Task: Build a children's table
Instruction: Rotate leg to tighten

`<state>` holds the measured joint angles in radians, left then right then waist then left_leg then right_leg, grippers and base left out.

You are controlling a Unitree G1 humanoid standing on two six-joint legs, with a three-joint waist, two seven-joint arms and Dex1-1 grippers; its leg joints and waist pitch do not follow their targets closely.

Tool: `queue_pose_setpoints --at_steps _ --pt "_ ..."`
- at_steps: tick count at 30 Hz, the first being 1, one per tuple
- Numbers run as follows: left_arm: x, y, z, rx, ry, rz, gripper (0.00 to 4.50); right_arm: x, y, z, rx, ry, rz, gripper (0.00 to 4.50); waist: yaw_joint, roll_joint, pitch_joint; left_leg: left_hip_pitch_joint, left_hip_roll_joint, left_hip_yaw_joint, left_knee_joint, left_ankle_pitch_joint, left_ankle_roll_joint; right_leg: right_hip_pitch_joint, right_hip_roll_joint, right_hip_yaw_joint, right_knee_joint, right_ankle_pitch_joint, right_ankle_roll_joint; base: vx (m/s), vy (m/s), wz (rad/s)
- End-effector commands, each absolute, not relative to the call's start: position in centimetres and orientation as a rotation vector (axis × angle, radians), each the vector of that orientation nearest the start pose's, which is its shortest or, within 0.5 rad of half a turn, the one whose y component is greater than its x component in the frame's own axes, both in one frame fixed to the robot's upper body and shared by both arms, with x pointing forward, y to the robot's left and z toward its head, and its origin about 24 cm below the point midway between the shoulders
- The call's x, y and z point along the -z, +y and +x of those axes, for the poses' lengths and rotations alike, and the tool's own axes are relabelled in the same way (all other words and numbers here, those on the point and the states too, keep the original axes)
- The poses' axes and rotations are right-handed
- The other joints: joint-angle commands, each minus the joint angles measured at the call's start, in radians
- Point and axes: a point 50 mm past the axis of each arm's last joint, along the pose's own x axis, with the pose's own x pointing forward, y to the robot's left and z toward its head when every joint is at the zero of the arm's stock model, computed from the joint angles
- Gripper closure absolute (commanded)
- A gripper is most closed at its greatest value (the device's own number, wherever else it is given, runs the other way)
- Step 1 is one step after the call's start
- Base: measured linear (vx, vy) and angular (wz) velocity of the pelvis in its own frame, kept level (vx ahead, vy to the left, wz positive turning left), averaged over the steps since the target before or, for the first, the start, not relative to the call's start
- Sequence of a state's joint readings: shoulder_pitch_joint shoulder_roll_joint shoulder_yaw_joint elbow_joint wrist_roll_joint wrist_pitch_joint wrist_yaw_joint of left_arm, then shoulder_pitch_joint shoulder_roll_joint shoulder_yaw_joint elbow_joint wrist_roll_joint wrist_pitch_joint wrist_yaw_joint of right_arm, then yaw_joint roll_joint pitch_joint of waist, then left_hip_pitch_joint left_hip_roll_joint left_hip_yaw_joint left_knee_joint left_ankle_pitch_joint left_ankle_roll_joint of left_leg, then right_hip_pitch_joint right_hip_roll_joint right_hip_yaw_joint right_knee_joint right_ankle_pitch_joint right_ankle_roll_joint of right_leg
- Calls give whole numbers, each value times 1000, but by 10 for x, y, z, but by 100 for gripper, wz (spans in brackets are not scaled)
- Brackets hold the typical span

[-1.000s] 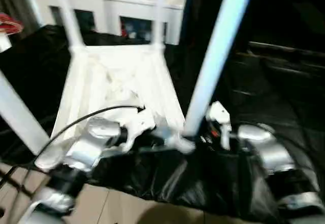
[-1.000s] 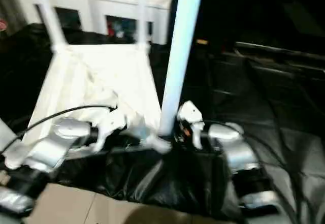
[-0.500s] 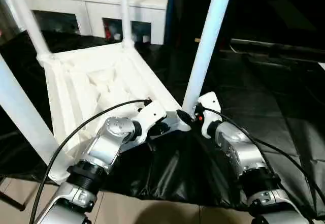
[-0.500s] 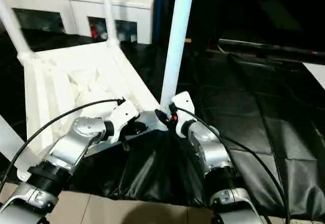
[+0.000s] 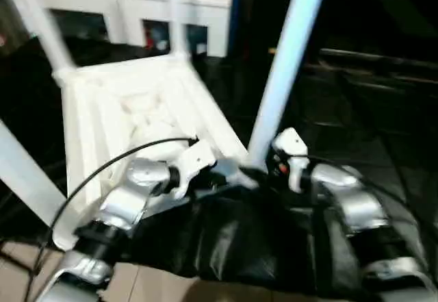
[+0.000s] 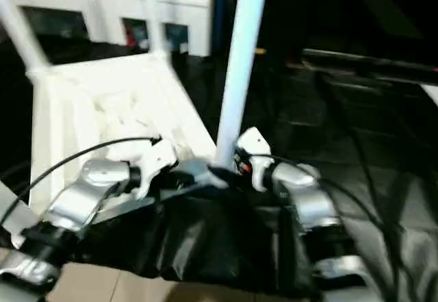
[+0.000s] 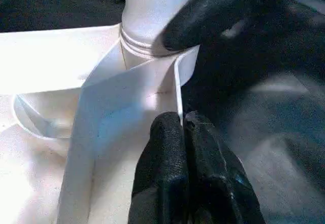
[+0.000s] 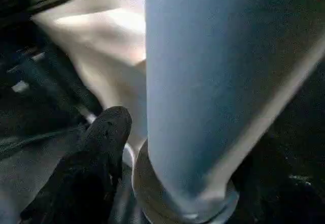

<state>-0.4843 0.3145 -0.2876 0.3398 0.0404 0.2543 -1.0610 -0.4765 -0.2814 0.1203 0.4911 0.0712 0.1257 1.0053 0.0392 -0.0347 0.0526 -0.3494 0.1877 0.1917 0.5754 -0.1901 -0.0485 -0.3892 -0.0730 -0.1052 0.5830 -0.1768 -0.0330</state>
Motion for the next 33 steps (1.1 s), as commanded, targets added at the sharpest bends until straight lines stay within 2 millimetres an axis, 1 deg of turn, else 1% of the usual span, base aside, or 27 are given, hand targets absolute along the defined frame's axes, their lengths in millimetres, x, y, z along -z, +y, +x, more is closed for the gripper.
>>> queue_pose_setpoints --at_steps 1,2,3,4,5,6,8,9,12,13,14,15,16,18,19,22,24,25,26,27,28,29,30,31,32,33 --pt "-65 89 295 1379 302 394 450 -40 -112 295 -1313 323 -159 136 7 10 -69 8 59 -20 -53 -110 89 48 -86 70 -46 -79 -248 0 0 0" --pt "-66 91 294 1405 304 392 450 -41 -116 294 -1339 328 -171 136 10 7 -66 6 58 -18 -53 -119 93 49 -83 70 -46 -75 -253 0 0 0" --pt "-66 92 293 1412 304 392 450 -41 -117 294 -1346 330 -174 136 12 7 -66 5 58 -19 -54 -123 92 51 -83 69 -45 -82 -253 0 0 0" --pt "-67 96 291 1447 308 390 450 -42 -122 292 -1377 340 -185 136 16 6 -64 6 60 -18 -56 -137 85 50 -84 69 -48 -109 -247 0 0 0" --pt "-67 96 291 1447 308 390 450 -42 -122 292 -1377 340 -185 136 20 8 -62 9 61 -17 -57 -162 73 48 -84 69 -52 -151 -239 0 0 0" --pt "-67 100 288 1474 318 394 450 -42 -128 290 -1408 353 -196 136 22 9 -60 10 62 -17 -57 -175 67 46 -84 70 -54 -170 -236 0 0 0" --pt "-67 104 287 1491 331 403 450 -43 -132 289 -1431 366 -206 136 26 8 -58 13 61 -15 -58 -205 48 43 -84 71 -60 -233 -219 0 0 0" --pt "-66 106 287 1496 337 405 450 -43 -134 289 -1438 369 -209 159 26 8 -58 13 61 -16 -58 -211 42 41 -84 73 -60 -249 -214 0 0 0" --pt "-66 111 286 1514 356 408 450 -44 -137 288 -1460 379 -216 166 26 7 -55 11 61 -19 -59 -231 31 41 -86 73 -63 -294 -199 0 0 0" --pt "-66 111 286 1514 356 408 450 -44 -137 288 -1460 379 -216 171 26 7 -55 11 61 -19 -59 -235 28 40 -86 73 -64 -304 -196 0 0 0" --pt "-66 116 284 1530 372 407 450 -46 -140 286 -1493 395 -211 184 25 6 -56 11 60 -20 -59 -241 24 40 -87 74 -65 -319 -190 0 0 0" --pt "-66 117 284 1537 378 405 450 -46 -141 286 -1501 398 -209 199 27 6 -56 11 59 -20 -58 -240 25 41 -87 73 -66 -322 -188 0 0 0" --pt "-66 118 283 1541 383 406 450 -45 -141 285 -1504 401 -207 208 27 4 -57 9 61 -20 -58 -228 29 41 -86 73 -63 -310 -188 0 0 0" --pt "-66 119 283 1541 385 406 450 -44 -140 284 -1515 411 -203 217 27 5 -58 9 62 -19 -58 -217 30 41 -86 73 -60 -290 -192 0 0 0" --pt "-66 119 283 1540 385 405 450 -43 -139 283 -1522 414 -204 232 26 2 -60 7 61 -20 -57 -202 32 42 -84 73 -57 -263 -199 0 0 0" --pt "-66 117 285 1520 374 408 450 -41 -137 282 -1527 414 -202 240 26 2 -59 7 59 -18 -56 -197 36 42 -86 74 -57 -263 -201 0 0 0" --pt "-65 113 292 1430 354 418 450 -39 -133 282 -1505 406 -196 243 26 2 -58 8 59 -19 -56 -203 35 41 -87 73 -60 -283 -196 0 0 0" --pt "-65 113 294 1415 353 419 450 -38 -132 282 -1501 404 -196 243 28 2 -57 12 60 -18 -55 -215 31 37 -86 73 -64 -301 -191 0 0 0" --pt "-65 111 297 1381 349 423 450 -37 -131 282 -1489 398 -200 244 28 0 -54 15 59 -17 -55 -232 27 34 -86 75 -69 -329 -186 0 0 0" --pt "-64 109 301 1337 345 426 450 -34 -127 284 -1441 393 -201 245 27 0 -54 15 58 -18 -56 -235 24 35 -87 74 -69 -342 -181 0 0 0" --pt "-65 105 307 1276 336 422 450 -30 -122 288 -1349 381 -199 249 26 -1 -51 16 57 -20 -57 -252 19 33 -86 73 -75 -385 -166 0 0 0" --pt "-65 105 307 1275 335 422 450 -30 -122 288 -1346 380 -199 249 22 -2 -50 15 56 -22 -59 -268 9 33 -87 71 -78 -423 -154 0 0 0" --pt "-65 99 311 1226 327 412 450 -26 -116 292 -1261 376 -181 250 21 -2 -50 16 55 -24 -59 -276 5 34 -88 70 -81 -442 -145 0 0 0" --pt "-66 95 313 1196 321 405 450 -23 -112 295 -1207 374 -169 251 13 -1 -47 15 55 -25 -60 -291 -6 30 -88 69 -84 -472 -135 0 0 0" --pt "-67 88 316 1167 313 389 450 -20 -106 298 -1139 369 -151 252 6 0 -46 19 54 -30 -60 -322 -17 28 -89 65 -89 -524 -119 0 0 0" --pt "-67 83 317 1153 307 379 450 -18 -103 299 -1101 366 -140 252 4 -1 -47 19 52 -33 -60 -333 -20 29 -90 61 -93 -548 -109 -56 19 -9"
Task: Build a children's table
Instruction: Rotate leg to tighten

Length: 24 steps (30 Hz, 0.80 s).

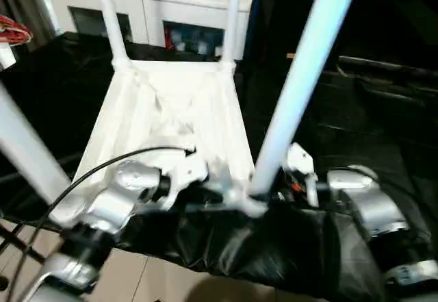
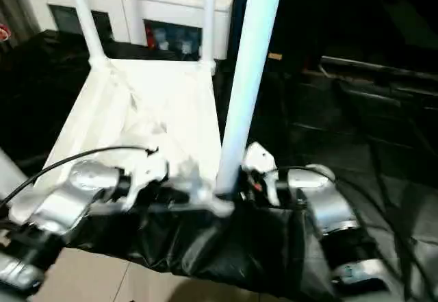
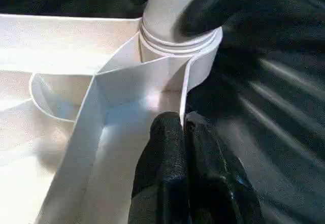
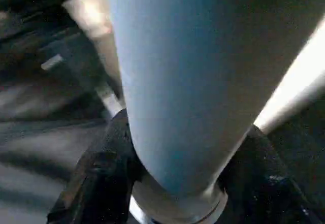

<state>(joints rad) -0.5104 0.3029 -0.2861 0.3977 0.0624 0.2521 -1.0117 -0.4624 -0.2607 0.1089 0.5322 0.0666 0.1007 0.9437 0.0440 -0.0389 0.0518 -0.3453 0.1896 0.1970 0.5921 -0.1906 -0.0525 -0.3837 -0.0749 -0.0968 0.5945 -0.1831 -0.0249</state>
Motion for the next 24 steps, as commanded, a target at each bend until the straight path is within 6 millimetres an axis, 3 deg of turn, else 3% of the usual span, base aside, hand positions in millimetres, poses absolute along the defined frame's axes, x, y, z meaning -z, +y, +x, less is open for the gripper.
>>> queue_pose_setpoints --at_steps 1,5,6,7,11,12,14,20,24 --pt "-68 76 318 1131 303 364 450 -16 -97 302 -1047 366 -123 252 -9 2 -47 10 50 -42 -78 -344 -19 27 -90 50 -105 -560 -101 0 0 0" --pt "-67 56 320 1079 292 337 450 -11 -80 311 -873 381 -90 253 -29 2 -49 7 48 -46 -78 -361 -15 25 -90 47 -112 -563 -92 0 0 0" --pt "-67 52 319 1071 290 336 450 -11 -75 313 -834 384 -86 253 -29 16 -48 8 47 -48 -79 -366 -16 25 -90 47 -112 -555 -94 0 0 0" --pt "-66 47 318 1078 288 342 450 -12 -69 315 -810 383 -80 253 -38 9 -50 5 48 -48 -80 -368 -16 25 -88 46 -112 -531 -99 0 0 0" --pt "-64 39 313 1108 286 349 450 -20 -52 316 -847 333 -70 253 -41 8 -51 8 48 -42 -79 -365 0 22 -86 53 -108 -471 -124 0 0 0" --pt "-63 39 311 1115 288 355 450 -23 -49 315 -881 312 -33 197 -40 7 -52 8 49 -41 -79 -362 3 23 -87 54 -107 -459 -128 0 0 0" --pt "-64 43 310 1125 284 363 450 -28 -52 313 -925 297 28 183 -37 5 -53 5 50 -37 -79 -327 15 27 -86 58 -101 -406 -147 0 0 0" --pt "-64 53 309 1163 272 377 450 -29 -73 315 -939 293 -22 137 -31 7 -57 0 52 -33 -78 -258 35 33 -86 61 -89 -320 -183 0 0 0" --pt "-64 60 306 1205 271 379 450 -33 -87 318 -961 288 -49 137 -28 7 -60 -4 51 -30 -75 -212 48 38 -86 61 -83 -266 -199 0 0 0"
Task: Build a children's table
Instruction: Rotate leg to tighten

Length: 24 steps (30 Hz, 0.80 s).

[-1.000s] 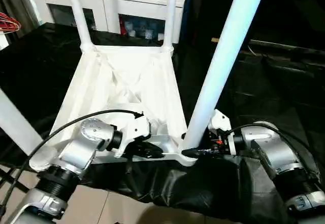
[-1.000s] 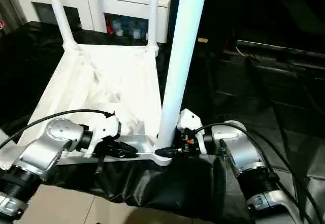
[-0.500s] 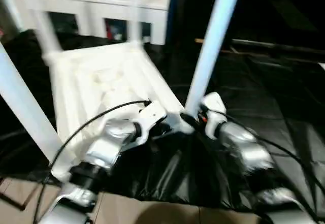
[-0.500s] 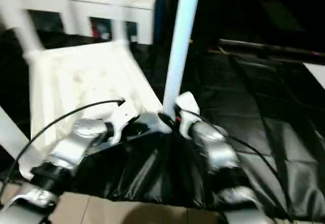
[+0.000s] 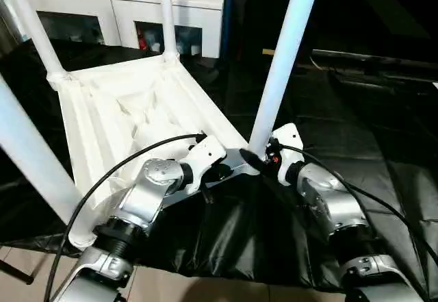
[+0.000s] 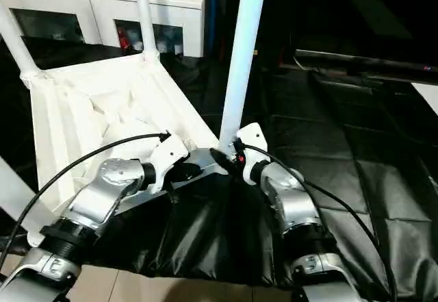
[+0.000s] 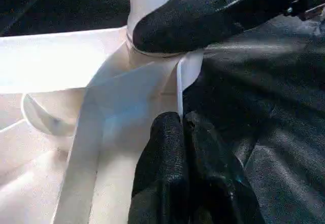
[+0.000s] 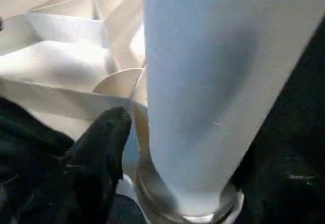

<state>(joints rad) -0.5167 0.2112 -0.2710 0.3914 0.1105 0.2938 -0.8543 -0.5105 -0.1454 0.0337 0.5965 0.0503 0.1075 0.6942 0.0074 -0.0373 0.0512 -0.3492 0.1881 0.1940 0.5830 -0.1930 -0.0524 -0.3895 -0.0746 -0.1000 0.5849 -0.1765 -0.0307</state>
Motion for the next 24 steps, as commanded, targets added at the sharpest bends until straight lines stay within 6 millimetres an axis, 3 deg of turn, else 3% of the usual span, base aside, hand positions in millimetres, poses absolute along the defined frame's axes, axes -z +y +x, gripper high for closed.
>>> queue_pose_setpoints --at_steps 1,7,13,18,24 --pt "-65 67 305 1236 277 386 450 -36 -98 317 -1028 293 -74 137 10 5 -61 0 54 -27 -65 -197 53 46 -86 65 -69 -247 -200 0 0 0" --pt "-66 80 302 1305 288 390 450 -38 -118 306 -1235 339 -181 137 26 3 -64 -4 54 -20 -56 -129 98 47 -83 67 -51 -127 -241 0 0 0" --pt "-67 88 294 1407 294 392 450 -43 -130 300 -1345 345 -212 137 45 4 -57 7 59 -20 -61 -199 61 39 -82 66 -63 -257 -211 0 0 0" --pt "-67 96 289 1474 322 397 450 -44 -139 292 -1451 386 -223 137 54 4 -58 9 61 -19 -61 -201 52 38 -82 69 -59 -243 -211 0 0 0" --pt "-67 101 285 1512 340 396 450 -45 -143 288 -1510 409 -215 161 60 2 -62 2 59 -17 -58 -153 66 43 -81 68 -51 -187 -225 0 0 0"
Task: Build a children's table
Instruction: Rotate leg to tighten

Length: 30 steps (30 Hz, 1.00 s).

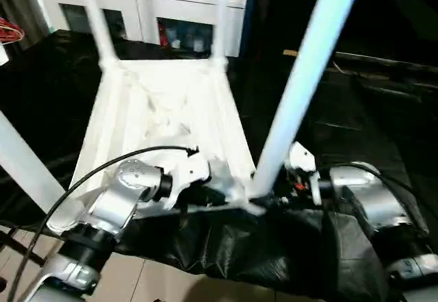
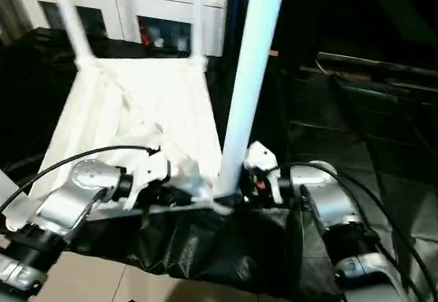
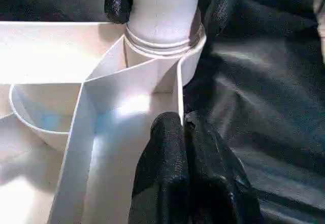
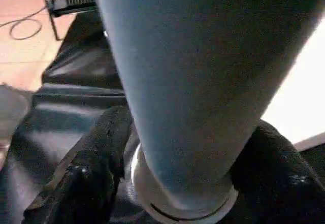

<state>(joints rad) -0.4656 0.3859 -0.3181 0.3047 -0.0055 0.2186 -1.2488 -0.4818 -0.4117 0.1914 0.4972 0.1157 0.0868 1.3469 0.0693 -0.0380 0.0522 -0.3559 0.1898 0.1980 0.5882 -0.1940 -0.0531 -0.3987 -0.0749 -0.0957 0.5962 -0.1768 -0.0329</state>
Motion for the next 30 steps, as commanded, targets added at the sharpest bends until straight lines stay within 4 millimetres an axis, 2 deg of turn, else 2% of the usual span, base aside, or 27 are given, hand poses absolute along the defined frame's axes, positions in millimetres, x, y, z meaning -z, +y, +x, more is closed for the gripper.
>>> queue_pose_setpoints --at_steps 1,2,3,7,11,13,14,15,16,18,19,20,22,24,25,26,27,28,29,30 --pt "-67 105 283 1535 358 391 450 -46 -143 288 -1512 405 -215 173 0 3 -62 9 57 -22 -63 -160 64 52 -82 63 -65 -207 -219 0 0 0" --pt "-67 105 283 1535 358 391 450 -46 -143 288 -1512 405 -215 173 0 3 -62 8 57 -22 -64 -163 61 53 -83 63 -65 -221 -214 0 0 0" --pt "-67 106 283 1542 364 392 450 -47 -143 288 -1514 404 -214 198 0 2 -62 8 57 -22 -64 -164 60 52 -82 63 -65 -225 -211 0 0 0" --pt "-66 106 286 1502 367 405 450 -45 -141 284 -1533 409 -199 229 2 3 -63 11 57 -22 -64 -163 53 50 -81 63 -65 -227 -207 0 0 0" --pt "-64 102 292 1424 362 413 450 -42 -138 282 -1518 407 -188 237 7 2 -62 12 57 -22 -63 -165 53 49 -81 64 -67 -230 -203 0 0 0" --pt "-63 95 301 1305 349 414 450 -38 -131 286 -1422 378 -164 244 11 0 -59 14 56 -21 -63 -183 46 47 -82 64 -74 -272 -192 0 0 0" --pt "-63 94 302 1296 348 414 450 -37 -130 286 -1412 375 -164 244 10 1 -56 20 55 -20 -65 -201 36 40 -81 65 -80 -305 -183 0 0 0" --pt "-63 90 306 1246 343 405 450 -34 -125 290 -1332 365 -160 244 9 1 -54 22 54 -21 -65 -216 29 40 -82 64 -83 -332 -177 0 0 0" --pt "-63 87 307 1220 343 399 450 -31 -122 294 -1271 366 -157 247 2 -2 -50 19 51 -29 -69 -266 11 45 -84 57 -92 -444 -140 0 0 0" --pt "-63 85 309 1203 341 395 450 -28 -119 298 -1207 362 -155 251 -5 -1 -50 23 51 -31 -69 -286 3 39 -86 56 -99 -495 -119 0 0 0" --pt "-63 79 311 1171 340 383 450 -24 -113 304 -1103 365 -142 252 -15 -3 -49 22 48 -35 -69 -306 -2 40 -87 52 -104 -534 -103 0 0 0" --pt "-63 79 311 1168 340 382 450 -24 -112 305 -1097 365 -141 253 -30 -3 -47 16 46 -39 -71 -318 -5 42 -84 48 -107 -559 -89 0 0 0" --pt "-62 70 312 1143 336 368 450 -20 -102 310 -1003 371 -123 253 -41 -2 -48 17 44 -44 -71 -335 -5 42 -87 43 -116 -586 -72 0 0 0" --pt "-62 61 314 1118 330 355 450 -16 -91 315 -884 381 -105 254 -56 0 -44 14 43 -48 -72 -363 -10 40 -84 37 -119 -612 -63 0 0 0" --pt "-63 54 315 1088 321 353 450 -14 -77 318 -811 390 -73 254 -64 1 -47 17 42 -50 -70 -372 -15 39 -87 36 -121 -619 -58 0 0 0" --pt "-63 52 316 1082 319 354 450 -14 -74 319 -801 392 -66 254 -73 4 -48 16 43 -55 -73 -382 -17 42 -88 33 -122 -607 -63 0 0 0" --pt "-63 52 316 1082 319 354 450 -14 -74 319 -801 392 -66 254 -74 5 -49 15 44 -57 -74 -384 -15 45 -89 31 -123 -595 -64 0 0 0" --pt "-64 47 315 1081 310 347 450 -17 -58 316 -843 377 -53 254 -78 9 -49 16 48 -59 -77 -398 -10 44 -87 32 -121 -540 -81 0 0 0" --pt "-64 47 315 1081 309 347 450 -17 -57 316 -846 376 -53 254 -78 9 -49 18 47 -58 -77 -404 -9 42 -87 33 -121 -527 -87 0 0 0" --pt "-64 46 315 1083 308 345 450 -18 -55 315 -861 369 -44 219 -77 8 -49 21 47 -56 -76 -408 -8 39 -86 35 -121 -516 -94 0 0 0"
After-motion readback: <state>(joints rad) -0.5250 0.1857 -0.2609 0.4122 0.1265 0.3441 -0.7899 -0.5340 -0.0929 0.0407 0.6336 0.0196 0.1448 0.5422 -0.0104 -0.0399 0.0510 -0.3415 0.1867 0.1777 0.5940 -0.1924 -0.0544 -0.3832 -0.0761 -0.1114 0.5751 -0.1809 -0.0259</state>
